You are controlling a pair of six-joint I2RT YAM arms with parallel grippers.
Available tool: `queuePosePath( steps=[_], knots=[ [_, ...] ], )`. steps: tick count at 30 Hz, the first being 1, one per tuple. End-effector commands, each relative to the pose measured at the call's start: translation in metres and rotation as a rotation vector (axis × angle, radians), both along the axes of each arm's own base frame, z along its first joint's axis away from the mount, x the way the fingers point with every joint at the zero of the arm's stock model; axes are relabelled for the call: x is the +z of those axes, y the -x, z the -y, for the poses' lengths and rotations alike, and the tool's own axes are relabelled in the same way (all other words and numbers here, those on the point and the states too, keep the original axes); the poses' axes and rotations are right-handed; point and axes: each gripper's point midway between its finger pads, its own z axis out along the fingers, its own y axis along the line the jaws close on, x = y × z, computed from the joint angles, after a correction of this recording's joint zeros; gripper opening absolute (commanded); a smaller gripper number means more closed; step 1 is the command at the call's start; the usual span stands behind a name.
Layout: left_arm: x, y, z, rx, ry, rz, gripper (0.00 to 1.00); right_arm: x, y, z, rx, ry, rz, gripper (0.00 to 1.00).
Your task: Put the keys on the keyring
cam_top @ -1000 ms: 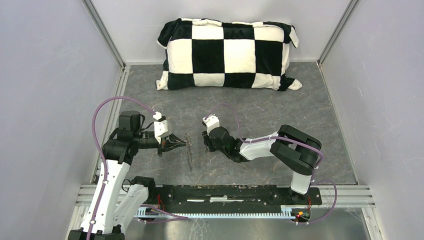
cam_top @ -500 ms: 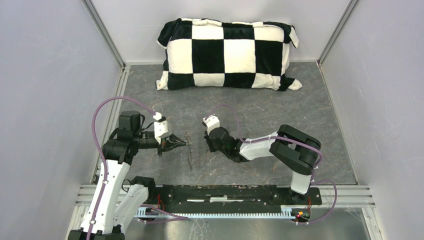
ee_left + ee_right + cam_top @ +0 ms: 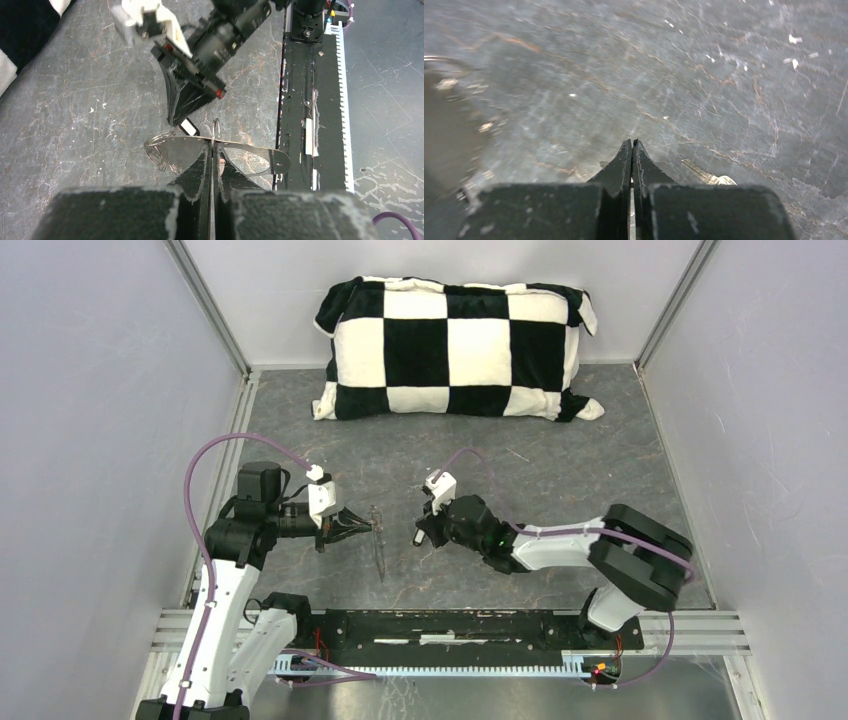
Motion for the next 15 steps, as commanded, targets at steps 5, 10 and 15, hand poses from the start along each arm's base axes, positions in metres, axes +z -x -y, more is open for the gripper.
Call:
queuePosePath(
  steps=[5,10,15],
  knots=[
    [0.011,0.000,-0.001,0.010,0.007,0.032,0.02,0.095,0.065,-0.017,0.444,-0.209,0.105,0.00],
    [0.007,-0.006,-0.007,0.075,-0.031,0.018,0.02,0.147,0.103,-0.011,0.631,-0.313,0.176,0.00],
    [0.005,-0.007,-0.010,0.116,-0.042,0.007,0.02,0.183,0.119,-0.019,0.754,-0.362,0.200,0.00]
  ],
)
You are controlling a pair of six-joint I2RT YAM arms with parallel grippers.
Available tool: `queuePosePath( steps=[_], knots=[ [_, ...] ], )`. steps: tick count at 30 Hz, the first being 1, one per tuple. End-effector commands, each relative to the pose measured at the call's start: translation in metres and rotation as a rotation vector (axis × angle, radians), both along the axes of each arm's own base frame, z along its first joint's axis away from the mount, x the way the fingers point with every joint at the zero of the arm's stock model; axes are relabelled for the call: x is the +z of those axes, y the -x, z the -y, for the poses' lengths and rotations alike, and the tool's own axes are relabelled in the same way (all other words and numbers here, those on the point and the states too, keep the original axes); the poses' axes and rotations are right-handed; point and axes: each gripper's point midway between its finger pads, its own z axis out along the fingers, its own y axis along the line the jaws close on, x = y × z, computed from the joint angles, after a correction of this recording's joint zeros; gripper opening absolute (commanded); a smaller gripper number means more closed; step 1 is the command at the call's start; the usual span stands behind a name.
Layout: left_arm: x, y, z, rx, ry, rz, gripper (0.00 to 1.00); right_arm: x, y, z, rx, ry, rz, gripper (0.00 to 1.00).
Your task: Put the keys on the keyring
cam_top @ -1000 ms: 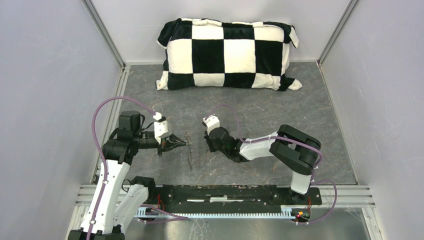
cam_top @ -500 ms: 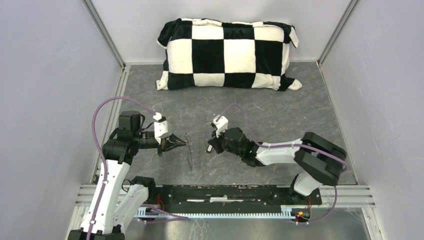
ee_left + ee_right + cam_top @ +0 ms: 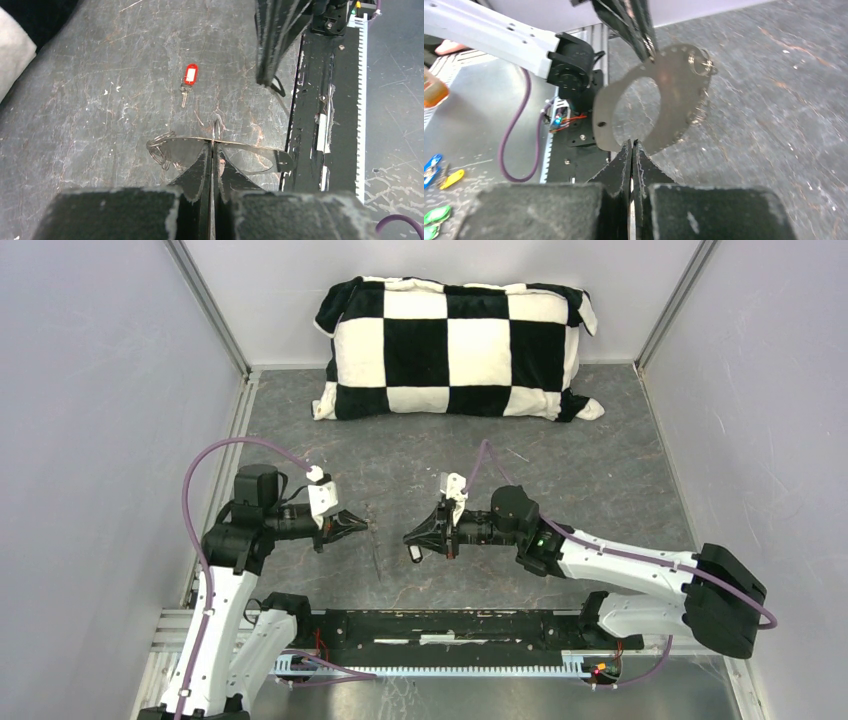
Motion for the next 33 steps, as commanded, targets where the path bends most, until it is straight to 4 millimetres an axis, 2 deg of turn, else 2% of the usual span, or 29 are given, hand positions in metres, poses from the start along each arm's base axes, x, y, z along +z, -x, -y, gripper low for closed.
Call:
queuePosePath(
  steps=[1,5,8,9,12,14,16,20,24,28,33],
  knots=[
    [0.009,-0.003,-0.003,0.060,0.004,-0.003,0.02,0.035,0.026,-0.012,0.194,-0.042,0.044,0.00],
    [0.009,-0.004,-0.004,0.077,0.004,-0.010,0.02,0.040,0.026,-0.021,0.239,-0.028,0.074,0.00],
    [0.011,-0.003,-0.005,0.080,-0.001,0.005,0.02,0.028,0.014,-0.016,0.165,0.011,0.082,0.00],
    [0.012,-0.002,-0.006,0.076,-0.005,0.015,0.02,0.018,0.008,-0.012,0.132,0.038,0.075,0.00],
    [0.011,0.000,-0.007,0.070,-0.016,0.022,0.02,-0.038,-0.011,0.003,0.025,0.188,0.007,0.00],
    [0.011,0.000,-0.007,0.068,-0.018,0.030,0.02,-0.073,-0.011,0.010,0.007,0.237,-0.051,0.00],
    [0.012,0.001,-0.007,0.064,-0.017,0.039,0.02,-0.100,-0.002,0.016,0.020,0.234,-0.099,0.00],
    [0.014,0.002,-0.006,0.056,-0.012,0.048,0.02,-0.139,0.003,0.019,0.051,0.285,-0.150,0.00],
    [0.016,0.003,-0.005,0.049,-0.008,0.051,0.02,-0.161,-0.003,0.019,0.067,0.322,-0.187,0.00],
    [0.015,0.002,-0.005,0.055,-0.009,0.043,0.02,-0.176,-0.015,0.020,0.055,0.372,-0.185,0.06],
    [0.016,0.002,-0.006,0.057,-0.009,0.042,0.02,-0.181,-0.024,0.018,0.031,0.404,-0.169,0.15]
  ],
)
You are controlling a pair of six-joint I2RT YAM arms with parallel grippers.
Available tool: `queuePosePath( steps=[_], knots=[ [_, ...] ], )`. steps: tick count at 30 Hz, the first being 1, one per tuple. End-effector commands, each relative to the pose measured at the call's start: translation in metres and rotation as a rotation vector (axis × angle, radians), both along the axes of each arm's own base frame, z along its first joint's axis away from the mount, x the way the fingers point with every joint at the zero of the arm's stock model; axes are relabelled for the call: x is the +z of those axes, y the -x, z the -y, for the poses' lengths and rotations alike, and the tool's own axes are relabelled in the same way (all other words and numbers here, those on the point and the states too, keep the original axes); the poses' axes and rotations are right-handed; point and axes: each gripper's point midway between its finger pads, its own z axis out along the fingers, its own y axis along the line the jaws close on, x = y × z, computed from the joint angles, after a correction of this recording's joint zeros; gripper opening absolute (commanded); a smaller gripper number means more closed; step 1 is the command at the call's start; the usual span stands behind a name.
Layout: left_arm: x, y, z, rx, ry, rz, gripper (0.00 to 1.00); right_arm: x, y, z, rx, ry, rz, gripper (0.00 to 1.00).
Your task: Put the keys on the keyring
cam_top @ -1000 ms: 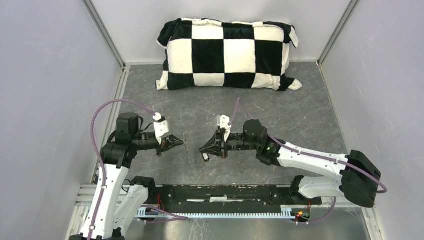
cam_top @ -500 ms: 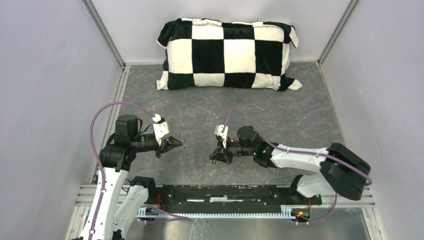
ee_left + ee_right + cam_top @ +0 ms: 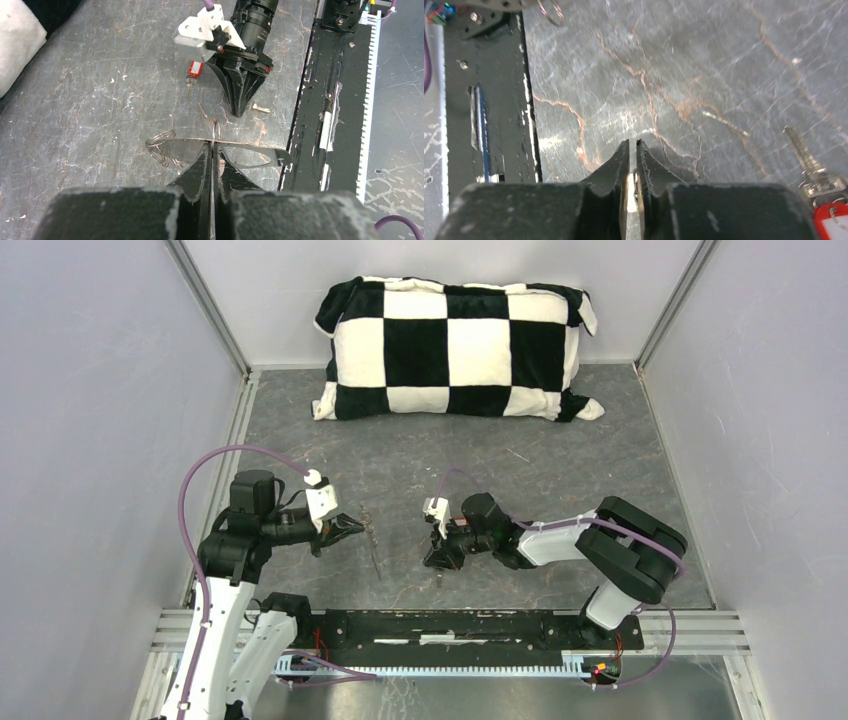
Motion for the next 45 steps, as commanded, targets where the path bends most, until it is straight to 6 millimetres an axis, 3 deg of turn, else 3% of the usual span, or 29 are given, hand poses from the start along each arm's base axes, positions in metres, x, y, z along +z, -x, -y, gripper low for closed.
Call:
queuePosePath(
  steps=[1,5,11,15,18,22,27,32,38,45],
  knots=[
    [0.018,-0.001,0.002,-0.012,0.018,0.051,0.02,0.000,-0.008,-0.003,0.004,0.026,0.041,0.18],
    [0.018,-0.002,0.002,-0.012,0.018,0.047,0.02,0.003,-0.016,-0.001,-0.025,0.043,0.078,0.31],
    [0.019,0.000,0.002,-0.009,0.021,0.049,0.02,0.033,-0.030,0.002,-0.088,0.024,0.156,0.45],
    [0.019,0.001,0.002,-0.008,0.023,0.052,0.02,0.039,-0.042,0.023,-0.239,0.049,0.174,0.68],
    [0.019,0.001,0.002,-0.006,0.020,0.047,0.02,0.036,-0.041,0.043,-0.344,0.067,0.163,0.75],
    [0.019,0.001,0.001,-0.010,0.015,0.051,0.02,0.026,-0.024,0.062,-0.384,0.059,0.126,0.71],
    [0.020,0.000,0.002,-0.014,0.016,0.048,0.02,0.023,0.000,0.068,-0.238,-0.003,0.195,0.65],
    [0.020,0.000,0.002,-0.011,0.017,0.044,0.02,0.017,0.001,0.064,-0.111,0.026,0.264,0.63],
    [0.022,0.000,0.001,-0.005,0.018,0.043,0.02,0.025,0.007,0.059,-0.033,-0.055,0.342,0.61],
    [0.022,-0.002,0.001,-0.002,0.015,0.041,0.02,0.018,0.011,0.058,0.020,-0.062,0.377,0.59]
  ],
)
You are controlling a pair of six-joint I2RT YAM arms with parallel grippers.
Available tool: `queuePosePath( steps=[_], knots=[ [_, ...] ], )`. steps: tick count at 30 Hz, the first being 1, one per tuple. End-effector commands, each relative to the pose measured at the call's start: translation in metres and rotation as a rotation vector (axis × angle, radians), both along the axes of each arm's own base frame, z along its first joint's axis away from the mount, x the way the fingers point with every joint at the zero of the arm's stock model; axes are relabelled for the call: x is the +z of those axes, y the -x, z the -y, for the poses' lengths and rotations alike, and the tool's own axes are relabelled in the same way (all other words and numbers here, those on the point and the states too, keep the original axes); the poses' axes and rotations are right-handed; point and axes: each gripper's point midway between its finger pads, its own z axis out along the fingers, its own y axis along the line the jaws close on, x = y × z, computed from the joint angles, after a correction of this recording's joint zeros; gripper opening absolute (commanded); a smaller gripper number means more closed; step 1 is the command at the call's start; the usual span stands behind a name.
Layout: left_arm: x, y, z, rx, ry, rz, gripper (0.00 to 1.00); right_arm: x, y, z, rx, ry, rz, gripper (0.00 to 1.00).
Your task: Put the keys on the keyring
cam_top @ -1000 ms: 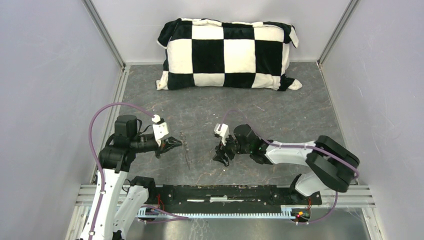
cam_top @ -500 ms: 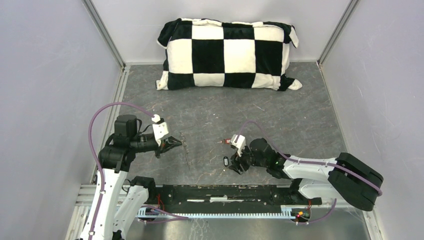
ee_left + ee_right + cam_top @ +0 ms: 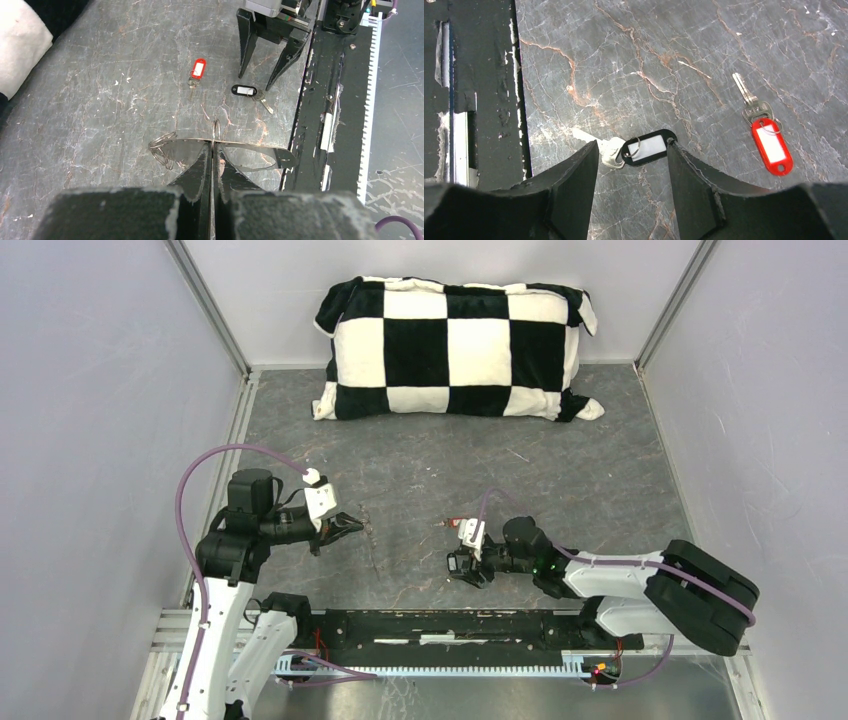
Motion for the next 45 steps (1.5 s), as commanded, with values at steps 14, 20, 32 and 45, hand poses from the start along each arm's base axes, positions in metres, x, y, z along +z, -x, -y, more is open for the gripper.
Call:
queuePosePath(
  steps=[14,20,32,45],
  knots=[
    [0.016,-0.004,0.001,0.000,0.010,0.028,0.02,-0.016,0.003,-0.004,0.074,0.016,0.031,0.52],
    [0.017,-0.004,0.001,0.004,0.011,0.026,0.02,-0.019,0.000,-0.008,0.070,0.018,0.030,0.48],
    [0.018,-0.004,0.001,0.005,0.012,0.030,0.02,-0.024,0.000,-0.004,0.058,0.034,0.021,0.26],
    [0.018,-0.002,-0.001,0.009,0.003,0.040,0.02,-0.013,-0.002,-0.010,0.047,0.017,0.015,0.31]
  ],
)
